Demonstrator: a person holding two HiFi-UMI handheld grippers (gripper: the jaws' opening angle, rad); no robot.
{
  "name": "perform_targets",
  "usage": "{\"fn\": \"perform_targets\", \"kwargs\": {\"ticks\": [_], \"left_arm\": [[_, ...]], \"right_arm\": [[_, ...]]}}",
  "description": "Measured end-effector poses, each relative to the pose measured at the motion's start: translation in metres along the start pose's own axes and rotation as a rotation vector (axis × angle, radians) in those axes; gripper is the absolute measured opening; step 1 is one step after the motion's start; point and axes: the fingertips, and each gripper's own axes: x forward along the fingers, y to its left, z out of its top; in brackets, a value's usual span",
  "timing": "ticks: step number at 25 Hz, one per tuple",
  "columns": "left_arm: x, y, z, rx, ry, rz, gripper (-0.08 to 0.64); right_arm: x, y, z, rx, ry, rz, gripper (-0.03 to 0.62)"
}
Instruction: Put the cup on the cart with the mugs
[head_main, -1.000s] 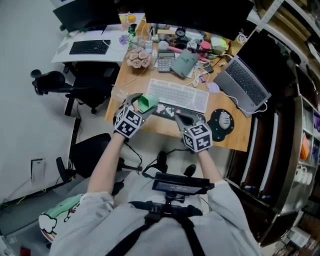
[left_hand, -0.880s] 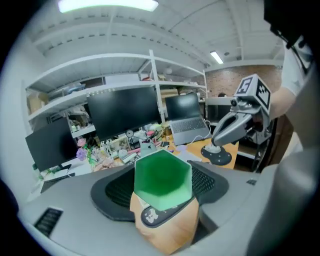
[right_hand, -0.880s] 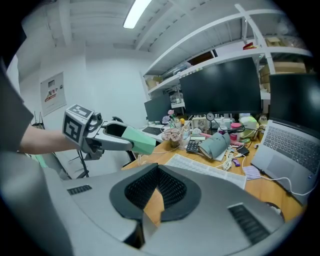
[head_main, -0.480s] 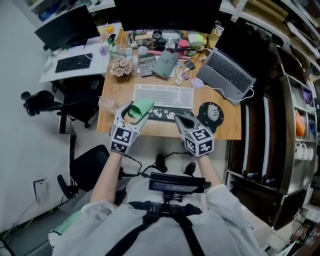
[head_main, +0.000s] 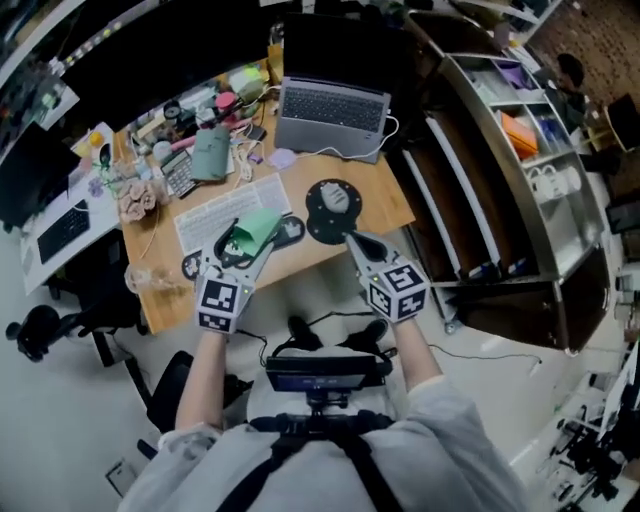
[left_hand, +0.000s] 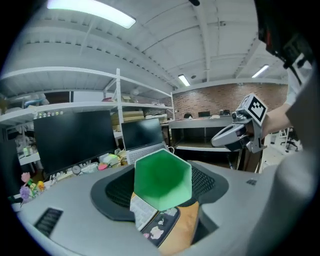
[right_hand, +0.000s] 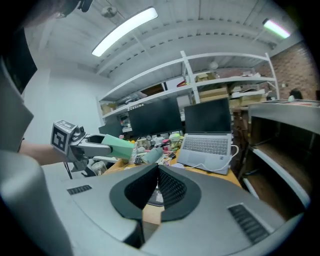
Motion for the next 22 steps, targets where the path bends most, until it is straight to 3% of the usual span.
{"fn": "perform_targets", "kwargs": {"ticks": [6,22], "left_arm": [[0.049,-0.072,0.046,0.053,-0.037,-0.154,0.327],[0.158,-0.306,0.174,0.275,-0.112,-0.457,0.327]], "right_arm": [[-0.088,-0.083,0.000,0.063,-0.083,-0.197,-0.005],[-0.287,-0.234,-0.020,0.098,-0.186,-0.448,-0.006]]}}
